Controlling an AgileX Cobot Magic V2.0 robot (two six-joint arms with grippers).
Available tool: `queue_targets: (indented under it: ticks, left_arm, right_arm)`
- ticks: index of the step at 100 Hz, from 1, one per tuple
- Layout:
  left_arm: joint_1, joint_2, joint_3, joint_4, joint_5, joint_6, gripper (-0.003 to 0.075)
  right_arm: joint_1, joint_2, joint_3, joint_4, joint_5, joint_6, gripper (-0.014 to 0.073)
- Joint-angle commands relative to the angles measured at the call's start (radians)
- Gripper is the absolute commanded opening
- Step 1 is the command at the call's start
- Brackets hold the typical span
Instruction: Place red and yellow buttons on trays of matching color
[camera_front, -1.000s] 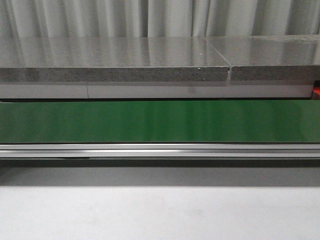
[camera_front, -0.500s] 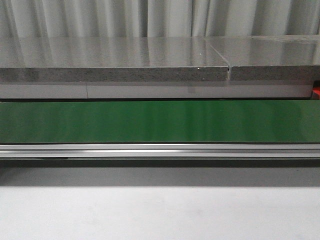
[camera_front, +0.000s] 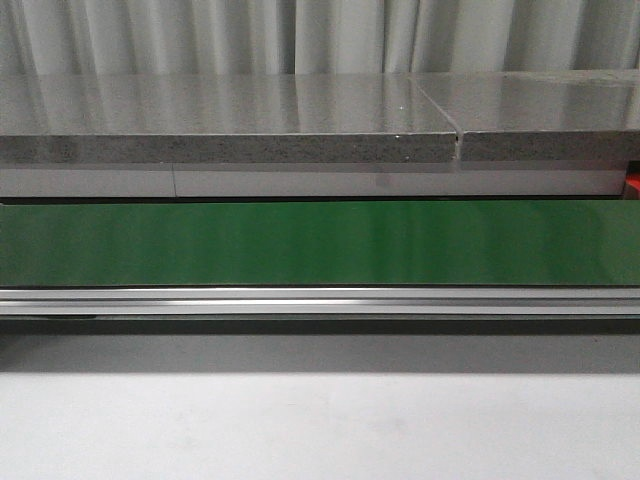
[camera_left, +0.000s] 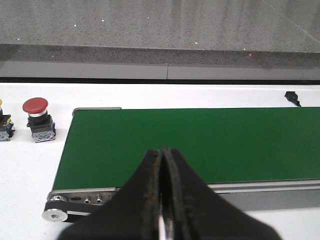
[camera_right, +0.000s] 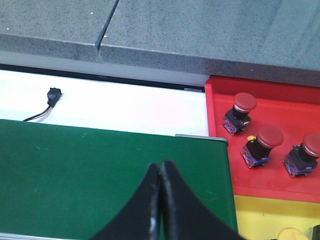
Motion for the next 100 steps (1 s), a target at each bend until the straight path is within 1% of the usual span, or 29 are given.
queue_targets:
  ticks: [1,65,72,79,86,91,93,98,100]
  left_arm:
    - [-0.009,0.006,-0.029,-0.018,-0.067,-0.002,-0.0019]
    - [-0.009,0.006,-0.029,-0.018,-0.065,-0.002,-0.0018]
    - [-0.009,0.006,-0.029,-0.018,-0.065,-0.002,-0.0007]
    - [-0.009,0.006,-0.029,-0.018,-0.058,-0.002,0.0050]
    - [-0.009,0.006,-0.029,-0.018,-0.048,-0.002,0.0155]
    - [-0.009,0.006,-0.029,-0.018,-0.044,-0.002,0.0265]
    - [-0.009,0.006,-0.029,-0.018,-0.044,-0.002,0.0295]
    - [-0.009,0.006,-0.029,-0.018,-0.042,-0.002,0.0418]
    - [-0.009,0.006,-0.029,-0.018,-0.040,-0.002,0.0447]
  right_arm:
    - [0.001,-0.007,-0.025,0.016,-0.075,-0.012,-0.0068]
    - [0.001,-0.006,-0.025,0.016,-0.073,-0.012,-0.0068]
    - [0.001,-0.006,-0.025,0.016,-0.073,-0.012,-0.0068]
    - [0.001,-0.006,-0.025,0.016,-0.073,-0.012,-0.0068]
    - [0.001,-0.006,-0.025,0.016,-0.073,-0.012,-0.0068]
    - [0.001,-0.006,-0.025,0.016,-0.073,-0.012,-0.0068]
    - [0.001,-0.006,-0.025,0.016,-0.073,-0.012,-0.0068]
    - [0.001,-0.006,-0.025,0.016,-0.072,-0.012,-0.0068]
    - [0.001,-0.006,-0.025,0.016,-0.072,-0.012,-0.0068]
